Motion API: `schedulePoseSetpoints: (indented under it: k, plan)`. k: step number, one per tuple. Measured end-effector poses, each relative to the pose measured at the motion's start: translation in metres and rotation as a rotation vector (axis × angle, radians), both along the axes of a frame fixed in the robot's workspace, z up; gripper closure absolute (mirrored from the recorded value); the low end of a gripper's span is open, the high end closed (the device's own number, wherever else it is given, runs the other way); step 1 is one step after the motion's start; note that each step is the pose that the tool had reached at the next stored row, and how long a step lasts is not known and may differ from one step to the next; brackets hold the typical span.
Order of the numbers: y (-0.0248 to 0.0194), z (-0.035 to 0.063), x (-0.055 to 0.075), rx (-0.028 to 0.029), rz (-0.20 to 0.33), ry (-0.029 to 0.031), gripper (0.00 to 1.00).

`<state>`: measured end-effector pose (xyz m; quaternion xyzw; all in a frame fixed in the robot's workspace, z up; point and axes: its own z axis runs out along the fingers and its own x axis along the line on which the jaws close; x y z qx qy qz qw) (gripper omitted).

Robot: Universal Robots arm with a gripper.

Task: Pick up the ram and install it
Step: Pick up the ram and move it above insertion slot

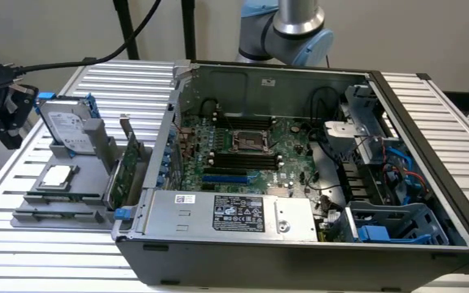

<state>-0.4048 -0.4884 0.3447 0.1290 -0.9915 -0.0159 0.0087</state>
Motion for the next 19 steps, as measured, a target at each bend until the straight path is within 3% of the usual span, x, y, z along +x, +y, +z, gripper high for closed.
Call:
schedulePoseSetpoints:
  k: [19]
  plan:
    - [0.0000, -0.0199, 0.000, 0.0000, 0.346, 0.0001, 1.00]
